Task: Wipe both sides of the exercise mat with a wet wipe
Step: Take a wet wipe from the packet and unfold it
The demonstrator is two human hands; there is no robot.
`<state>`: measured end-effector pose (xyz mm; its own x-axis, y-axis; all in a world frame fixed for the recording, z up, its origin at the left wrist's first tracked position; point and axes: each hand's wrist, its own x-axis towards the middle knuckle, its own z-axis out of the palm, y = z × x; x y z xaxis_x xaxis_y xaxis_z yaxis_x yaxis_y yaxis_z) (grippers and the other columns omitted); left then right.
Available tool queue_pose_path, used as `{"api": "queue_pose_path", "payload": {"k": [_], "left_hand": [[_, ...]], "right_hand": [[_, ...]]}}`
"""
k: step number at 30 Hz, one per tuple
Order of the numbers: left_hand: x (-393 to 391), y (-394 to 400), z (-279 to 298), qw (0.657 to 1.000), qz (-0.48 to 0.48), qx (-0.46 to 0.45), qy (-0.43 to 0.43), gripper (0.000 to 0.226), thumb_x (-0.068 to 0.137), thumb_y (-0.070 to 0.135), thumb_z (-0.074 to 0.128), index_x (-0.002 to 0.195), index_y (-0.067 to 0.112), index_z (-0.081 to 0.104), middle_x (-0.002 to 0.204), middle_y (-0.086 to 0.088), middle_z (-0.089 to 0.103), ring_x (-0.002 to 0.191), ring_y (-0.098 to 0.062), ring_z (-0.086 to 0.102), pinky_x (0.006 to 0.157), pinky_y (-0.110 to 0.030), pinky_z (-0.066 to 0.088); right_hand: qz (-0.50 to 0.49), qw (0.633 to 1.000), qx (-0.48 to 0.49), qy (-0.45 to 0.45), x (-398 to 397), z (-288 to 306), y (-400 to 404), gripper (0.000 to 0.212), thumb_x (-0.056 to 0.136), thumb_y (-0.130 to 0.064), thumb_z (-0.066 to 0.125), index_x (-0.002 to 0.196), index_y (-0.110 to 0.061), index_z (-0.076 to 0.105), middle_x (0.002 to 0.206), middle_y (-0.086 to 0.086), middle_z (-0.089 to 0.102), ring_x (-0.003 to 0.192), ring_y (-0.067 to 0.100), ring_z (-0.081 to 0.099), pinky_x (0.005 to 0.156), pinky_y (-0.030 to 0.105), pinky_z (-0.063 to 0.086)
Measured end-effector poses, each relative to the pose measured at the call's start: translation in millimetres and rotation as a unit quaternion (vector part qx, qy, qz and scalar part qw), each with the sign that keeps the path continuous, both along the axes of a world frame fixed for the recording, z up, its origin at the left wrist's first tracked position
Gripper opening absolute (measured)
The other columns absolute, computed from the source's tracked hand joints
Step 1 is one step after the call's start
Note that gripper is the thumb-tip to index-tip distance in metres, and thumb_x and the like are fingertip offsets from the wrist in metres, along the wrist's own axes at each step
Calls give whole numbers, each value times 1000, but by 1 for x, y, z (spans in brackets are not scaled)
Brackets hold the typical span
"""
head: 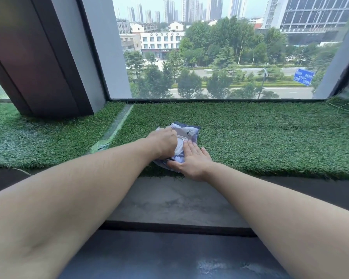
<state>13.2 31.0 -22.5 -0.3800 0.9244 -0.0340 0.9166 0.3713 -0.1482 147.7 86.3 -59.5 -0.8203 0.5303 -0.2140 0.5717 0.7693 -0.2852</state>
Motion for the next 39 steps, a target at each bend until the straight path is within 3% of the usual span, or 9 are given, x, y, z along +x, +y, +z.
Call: {"api": "queue_pose_path", "payload": {"k": [3, 7, 10, 15, 20, 26, 31, 35, 39], "left_hand": [[-4, -4, -2, 998, 14, 41, -40, 33, 96, 13, 42, 127, 5, 49, 123, -14, 51, 112, -29, 54, 98, -39, 45], [-6, -9, 2, 991, 2, 95, -91, 16, 100, 12, 44, 113, 10, 52, 113, -8, 54, 91, -18, 51, 82, -29, 42], [-12, -9, 15, 980, -7, 147, -136, 11, 104, 11, 42, 107, 12, 52, 110, -2, 56, 97, -17, 54, 83, -28, 41], [-17, -12, 30, 982, -25, 92, -161, 23, 96, 35, 64, 109, 17, 70, 104, 4, 70, 87, -13, 66, 76, -25, 51], [-11, -7, 16, 990, 0, 105, -91, 5, 87, 25, 78, 91, 23, 80, 92, 4, 76, 79, -13, 68, 82, -31, 60], [-3, 5, 4, 990, 83, 100, -60, 24, 86, 34, 67, 102, 18, 75, 98, -4, 74, 89, -26, 67, 84, -38, 58], [-4, 13, 6, 987, 119, 93, -59, 25, 78, 30, 65, 99, 21, 75, 91, -2, 72, 80, -24, 68, 72, -33, 60], [1, 17, 17, 986, 140, 50, -76, 10, 80, 20, 65, 85, 12, 67, 83, -5, 68, 68, -19, 63, 48, -24, 45], [-6, 17, 20, 981, 149, 59, -108, 24, 79, 29, 78, 99, 17, 76, 91, -3, 74, 80, -22, 70, 73, -34, 61]], "right_hand": [[1, 1000, 3, -5, 0, 0, 0, 108, 97, -82, 28, 165, -9, -15, 175, 6, -18, 162, 19, -12, 130, 41, -8], [-1, 1000, 5, 1, -1, 0, 0, 108, 98, -81, 30, 166, -11, -15, 175, 5, -18, 162, 19, -12, 131, 43, -7], [2, 1000, 3, 6, 0, 0, -1, 109, 96, -83, 31, 166, -13, -15, 175, 4, -17, 162, 19, -12, 131, 44, -6], [-3, 1000, 2, 7, 1, 0, -1, 110, 96, -83, 31, 166, -12, -14, 175, 4, -16, 162, 18, -11, 131, 43, -7], [-11, 1000, -7, 20, 0, 0, -1, 108, 96, -82, 33, 167, -14, -13, 176, 2, -15, 162, 16, -11, 131, 42, -7], [-41, 996, -54, 60, -3, 2, 0, 102, 96, -82, 29, 168, -19, -5, 177, 0, -5, 162, 14, -4, 131, 42, -5], [-59, 993, -53, 85, -9, 2, 3, 106, 92, -74, 54, 169, -24, 0, 177, -2, 6, 162, 17, 10, 131, 43, 3], [-61, 992, -47, 100, -10, -2, 4, 112, 89, -73, 61, 169, -26, -2, 176, -3, 9, 161, 17, 13, 130, 42, 6], [-58, 993, -40, 99, -10, -2, 4, 113, 89, -75, 60, 169, -25, -1, 176, -4, 9, 161, 18, 13, 130, 43, 6]]}}
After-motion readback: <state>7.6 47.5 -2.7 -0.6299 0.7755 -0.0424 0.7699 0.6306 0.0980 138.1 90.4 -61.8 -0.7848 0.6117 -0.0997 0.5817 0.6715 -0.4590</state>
